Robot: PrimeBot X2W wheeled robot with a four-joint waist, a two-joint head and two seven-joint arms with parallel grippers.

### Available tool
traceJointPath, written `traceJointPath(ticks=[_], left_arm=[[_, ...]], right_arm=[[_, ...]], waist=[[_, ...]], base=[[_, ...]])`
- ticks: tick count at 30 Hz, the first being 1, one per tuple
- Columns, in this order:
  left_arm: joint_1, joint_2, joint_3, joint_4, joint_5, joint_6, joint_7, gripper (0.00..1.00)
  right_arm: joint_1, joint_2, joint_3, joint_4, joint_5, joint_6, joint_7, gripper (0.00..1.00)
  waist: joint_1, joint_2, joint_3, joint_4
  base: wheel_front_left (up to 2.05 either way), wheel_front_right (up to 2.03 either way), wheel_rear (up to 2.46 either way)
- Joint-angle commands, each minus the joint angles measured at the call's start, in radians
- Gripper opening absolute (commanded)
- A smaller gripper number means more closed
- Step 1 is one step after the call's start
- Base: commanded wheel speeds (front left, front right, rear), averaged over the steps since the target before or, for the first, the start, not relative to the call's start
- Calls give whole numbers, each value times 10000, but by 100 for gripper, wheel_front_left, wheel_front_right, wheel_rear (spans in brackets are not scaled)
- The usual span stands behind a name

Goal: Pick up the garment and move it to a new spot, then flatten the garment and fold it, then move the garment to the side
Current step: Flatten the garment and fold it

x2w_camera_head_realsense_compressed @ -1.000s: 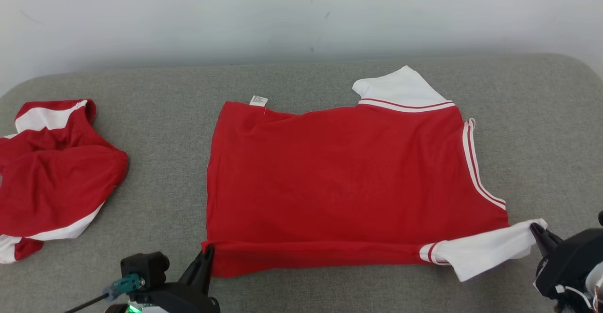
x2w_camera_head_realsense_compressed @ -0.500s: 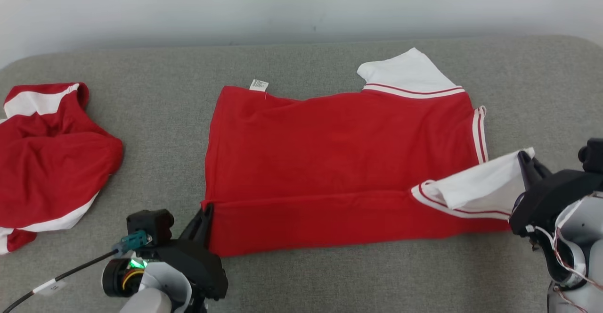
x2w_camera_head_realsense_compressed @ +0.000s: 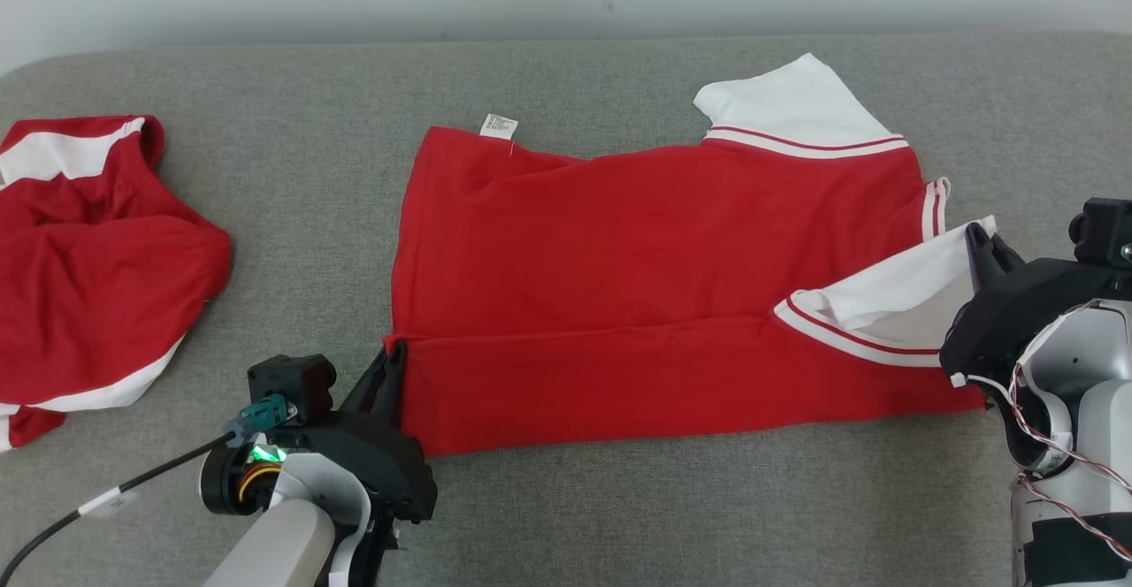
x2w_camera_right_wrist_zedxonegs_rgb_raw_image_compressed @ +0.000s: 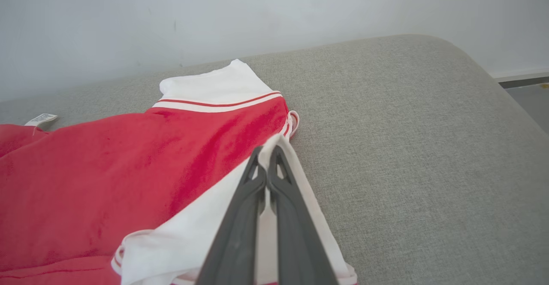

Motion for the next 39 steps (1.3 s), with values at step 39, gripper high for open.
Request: traceJointPath(ticks=[39], left_arm=[[650,-120,-1080,762,1017,1163,-147,100]], right_arm=[[1161,38,-1141,1269,-1181,-19,747,100]], waist=[[-2,-1,14,64]], base=[[0,0,0]])
